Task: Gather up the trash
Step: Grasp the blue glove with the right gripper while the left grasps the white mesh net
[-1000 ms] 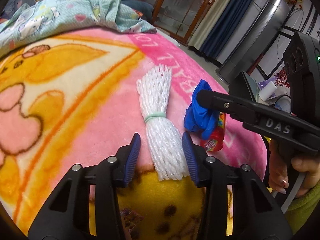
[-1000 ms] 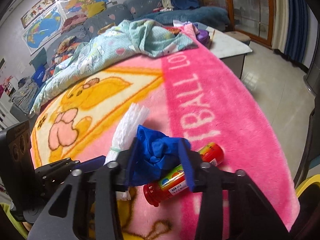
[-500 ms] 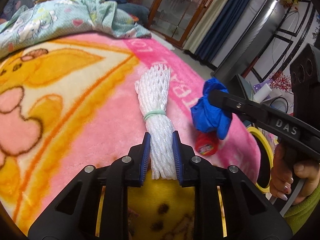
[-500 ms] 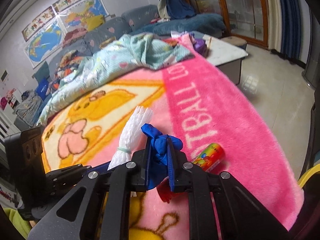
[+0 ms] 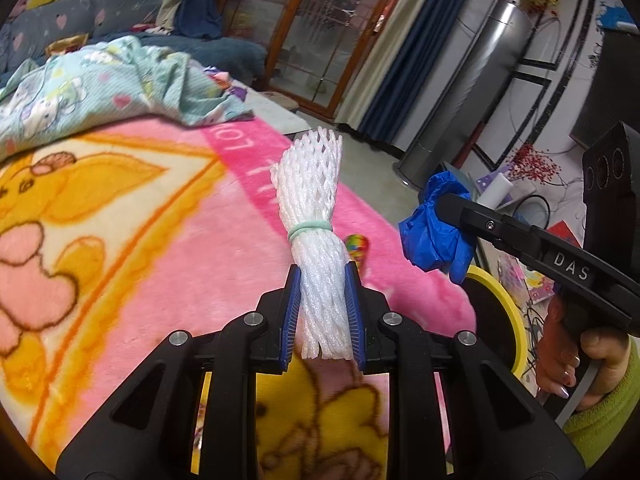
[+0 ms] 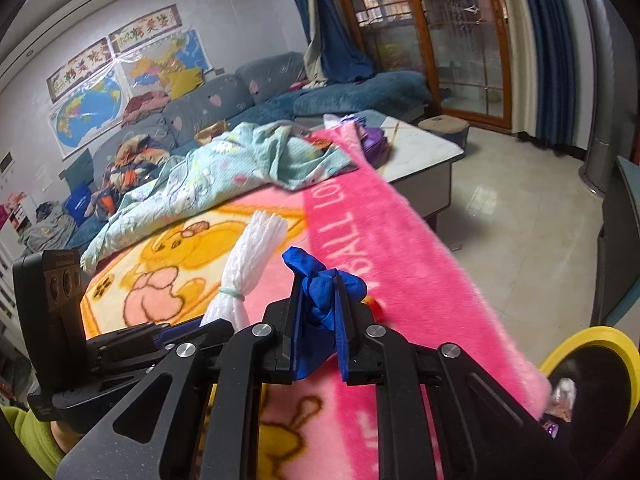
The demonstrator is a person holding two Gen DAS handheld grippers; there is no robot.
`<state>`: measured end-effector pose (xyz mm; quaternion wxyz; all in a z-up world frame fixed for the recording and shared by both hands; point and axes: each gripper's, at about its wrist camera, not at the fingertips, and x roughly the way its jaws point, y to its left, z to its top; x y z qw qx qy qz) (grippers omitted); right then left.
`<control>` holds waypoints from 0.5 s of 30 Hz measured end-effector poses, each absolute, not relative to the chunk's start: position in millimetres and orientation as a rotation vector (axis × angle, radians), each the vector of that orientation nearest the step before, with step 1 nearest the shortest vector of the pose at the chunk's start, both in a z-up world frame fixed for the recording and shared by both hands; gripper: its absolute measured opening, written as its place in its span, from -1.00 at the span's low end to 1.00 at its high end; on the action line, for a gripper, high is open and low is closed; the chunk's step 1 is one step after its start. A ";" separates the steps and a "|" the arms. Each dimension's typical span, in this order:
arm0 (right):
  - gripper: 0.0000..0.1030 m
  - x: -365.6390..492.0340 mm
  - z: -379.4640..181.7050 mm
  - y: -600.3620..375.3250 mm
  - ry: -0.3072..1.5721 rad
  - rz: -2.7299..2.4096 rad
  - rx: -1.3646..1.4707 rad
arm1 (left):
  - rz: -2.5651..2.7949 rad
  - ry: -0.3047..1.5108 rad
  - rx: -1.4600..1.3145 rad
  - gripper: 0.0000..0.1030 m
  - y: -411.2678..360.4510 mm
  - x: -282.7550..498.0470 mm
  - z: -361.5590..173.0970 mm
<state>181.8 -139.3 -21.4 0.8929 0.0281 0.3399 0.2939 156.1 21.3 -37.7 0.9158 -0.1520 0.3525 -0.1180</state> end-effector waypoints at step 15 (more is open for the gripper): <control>-0.74 162.9 -15.4 -205.0 0.666 0.510 0.126 | -0.344 0.693 -0.225 -0.69 -26.1 144.8 -20.2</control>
